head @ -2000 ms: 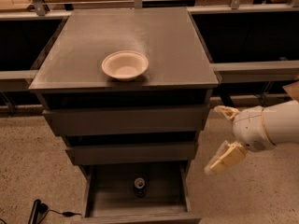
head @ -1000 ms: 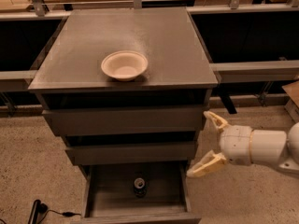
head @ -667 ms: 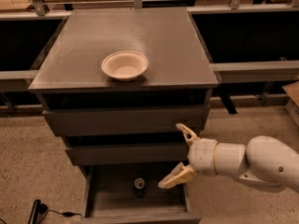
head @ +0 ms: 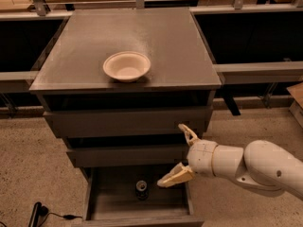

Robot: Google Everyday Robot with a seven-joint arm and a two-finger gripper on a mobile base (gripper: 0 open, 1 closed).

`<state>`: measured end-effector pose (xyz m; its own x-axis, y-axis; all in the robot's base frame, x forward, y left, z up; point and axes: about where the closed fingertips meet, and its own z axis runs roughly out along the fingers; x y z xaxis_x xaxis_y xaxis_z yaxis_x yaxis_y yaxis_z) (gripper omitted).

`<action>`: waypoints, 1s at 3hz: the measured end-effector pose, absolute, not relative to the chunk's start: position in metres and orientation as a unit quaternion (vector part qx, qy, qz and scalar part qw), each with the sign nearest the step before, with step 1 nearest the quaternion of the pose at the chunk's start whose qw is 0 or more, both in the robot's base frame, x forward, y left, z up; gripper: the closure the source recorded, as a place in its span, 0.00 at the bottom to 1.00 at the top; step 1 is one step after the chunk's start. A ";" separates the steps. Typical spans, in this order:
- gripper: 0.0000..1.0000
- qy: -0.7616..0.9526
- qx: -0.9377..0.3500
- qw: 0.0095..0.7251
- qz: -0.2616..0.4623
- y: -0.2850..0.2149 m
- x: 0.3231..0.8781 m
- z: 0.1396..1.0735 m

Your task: Pick pepsi can from bottom drawer and place on counter

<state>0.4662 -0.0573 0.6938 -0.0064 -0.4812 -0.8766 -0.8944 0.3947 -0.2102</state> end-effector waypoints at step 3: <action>0.00 0.719 -0.523 0.430 0.160 -0.019 0.483 0.527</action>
Offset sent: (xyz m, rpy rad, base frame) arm 0.0372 0.0372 -0.2152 -0.2530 0.0536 -0.1535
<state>0.4835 -0.0192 0.5270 -0.0840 -0.6138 -0.7850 -0.8891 0.4018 -0.2191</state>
